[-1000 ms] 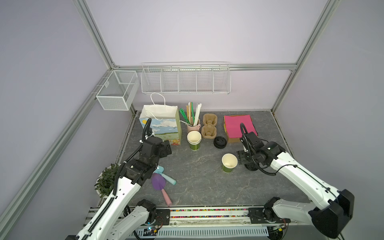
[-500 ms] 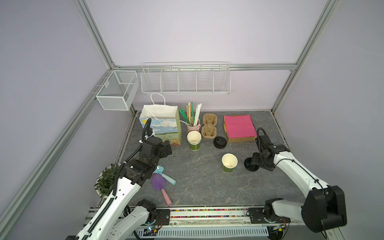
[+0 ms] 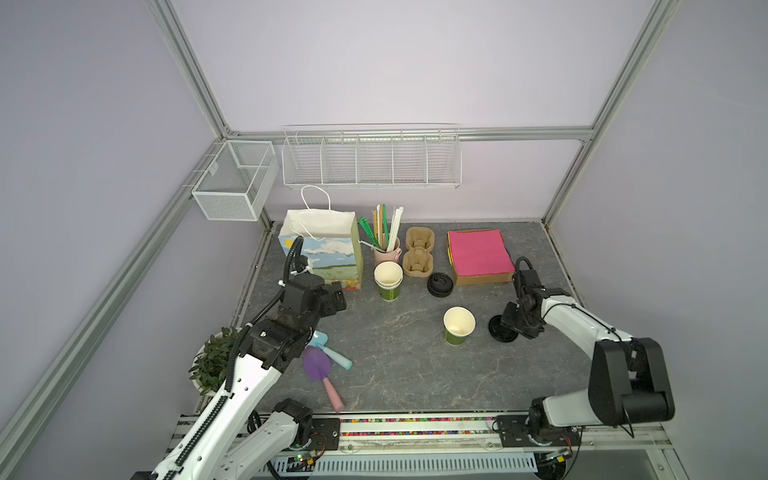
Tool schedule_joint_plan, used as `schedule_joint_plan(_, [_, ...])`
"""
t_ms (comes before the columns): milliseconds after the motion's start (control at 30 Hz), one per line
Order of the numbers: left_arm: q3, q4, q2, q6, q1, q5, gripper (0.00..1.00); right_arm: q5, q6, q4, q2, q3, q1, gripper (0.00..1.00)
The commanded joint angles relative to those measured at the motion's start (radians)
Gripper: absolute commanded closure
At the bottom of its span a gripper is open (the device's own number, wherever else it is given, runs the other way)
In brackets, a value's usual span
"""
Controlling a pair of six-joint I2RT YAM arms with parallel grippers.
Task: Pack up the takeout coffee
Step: 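Grasp the black lid by its rim with the right gripper and lift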
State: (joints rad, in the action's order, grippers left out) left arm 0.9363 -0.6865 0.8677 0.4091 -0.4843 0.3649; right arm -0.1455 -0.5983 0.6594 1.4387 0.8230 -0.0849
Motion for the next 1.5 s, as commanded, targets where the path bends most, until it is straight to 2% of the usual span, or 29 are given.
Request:
schedule_joint_plan(0, [-0.001, -0.01, 0.006, -0.013, 0.005, -0.013, 0.0, -0.004, -0.022, -0.024, -0.019, -0.024, 0.013, 0.51])
schedule_joint_plan(167, [0.001, -0.011, 0.015, -0.015, 0.006, -0.014, 0.0, -0.054, -0.021, -0.024, -0.035, -0.039, 0.022, 0.55])
schedule_joint_plan(667, [0.001, -0.004, 0.019, -0.016, 0.006, -0.026, 0.0, 0.009, -0.009, -0.074, -0.026, -0.069, 0.026, 0.71])
schedule_joint_plan(1167, [-0.002, 0.001, 0.013, -0.017, 0.006, -0.04, 0.0, 0.07, 0.002, -0.136, -0.035, -0.102, 0.026, 0.78])
schedule_joint_plan(1467, [-0.002, 0.007, 0.008, -0.018, 0.006, -0.054, 0.0, 0.079, 0.003, -0.133, -0.084, -0.112, 0.026, 0.85])
